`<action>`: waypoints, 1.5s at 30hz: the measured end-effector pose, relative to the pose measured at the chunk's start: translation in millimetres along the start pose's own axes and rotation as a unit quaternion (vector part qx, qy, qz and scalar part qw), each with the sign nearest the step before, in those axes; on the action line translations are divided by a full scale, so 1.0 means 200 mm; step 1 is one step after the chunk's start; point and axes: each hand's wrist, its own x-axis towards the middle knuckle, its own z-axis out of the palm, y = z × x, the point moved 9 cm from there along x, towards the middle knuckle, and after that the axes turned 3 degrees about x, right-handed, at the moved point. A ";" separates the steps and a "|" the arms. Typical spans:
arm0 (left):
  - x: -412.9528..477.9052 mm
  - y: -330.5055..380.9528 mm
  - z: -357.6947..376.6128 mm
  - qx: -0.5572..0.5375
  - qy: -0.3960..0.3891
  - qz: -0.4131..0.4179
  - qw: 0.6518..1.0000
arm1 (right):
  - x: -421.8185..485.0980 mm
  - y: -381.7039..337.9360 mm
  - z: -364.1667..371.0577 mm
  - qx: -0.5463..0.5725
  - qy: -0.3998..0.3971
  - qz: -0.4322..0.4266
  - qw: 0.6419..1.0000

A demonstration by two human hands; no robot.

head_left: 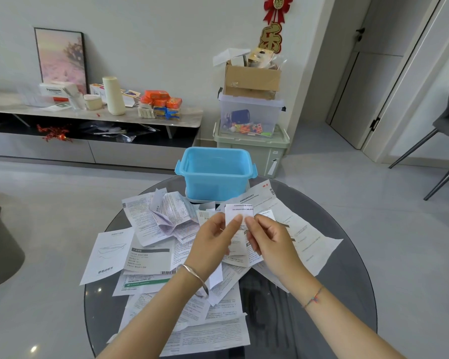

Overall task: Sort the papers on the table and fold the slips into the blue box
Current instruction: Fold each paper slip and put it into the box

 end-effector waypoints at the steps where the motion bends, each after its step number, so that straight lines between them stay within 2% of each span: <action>1: -0.01 0.01 0.01 0.013 -0.005 0.014 1.000 | 0.00 0.00 0.00 0.006 0.010 -0.003 1.000; 4: -0.02 0.07 0.02 0.018 -0.006 0.053 0.998 | -0.01 -0.01 -0.01 0.019 0.026 -0.015 0.999; 11: -0.03 0.05 0.04 -0.016 0.000 0.028 0.999 | -0.02 -0.01 0.01 -0.001 0.039 -0.011 0.999; 17: -0.03 0.06 0.03 0.023 0.011 0.027 0.999 | -0.03 0.01 -0.01 -0.049 0.071 -0.014 0.996; 19: -0.02 0.05 0.01 0.034 0.012 0.014 0.999 | -0.03 0.01 -0.01 -0.056 0.084 -0.025 0.995; 23: 0.01 0.00 0.00 -0.025 -0.023 -0.060 0.998 | -0.01 0.00 -0.03 -0.053 0.094 -0.036 0.994; 28: 0.02 0.00 -0.03 0.002 -0.005 -0.059 0.998 | -0.01 0.01 -0.02 -0.051 0.097 -0.029 0.994; 33: 0.01 -0.02 -0.01 -0.038 -0.046 -0.102 0.993 | 0.01 0.05 -0.04 -0.036 0.080 -0.015 0.996; 36: 0.03 -0.02 -0.06 -0.046 -0.039 -0.124 0.990 | 0.01 0.01 -0.06 -0.142 0.054 -0.073 0.986; 40: 0.08 0.00 -0.11 -0.050 -0.052 -0.153 0.986 | 0.04 -0.08 -0.01 -0.293 0.003 -0.200 0.935; 43: 0.13 0.02 -0.10 -0.026 -0.094 -0.173 0.980 | 0.11 -0.14 -0.05 -0.266 0.050 -0.231 0.934; 45: 0.20 0.05 -0.13 -0.010 -0.098 -0.176 0.980 | 0.19 -0.19 -0.05 -0.243 0.051 -0.242 0.938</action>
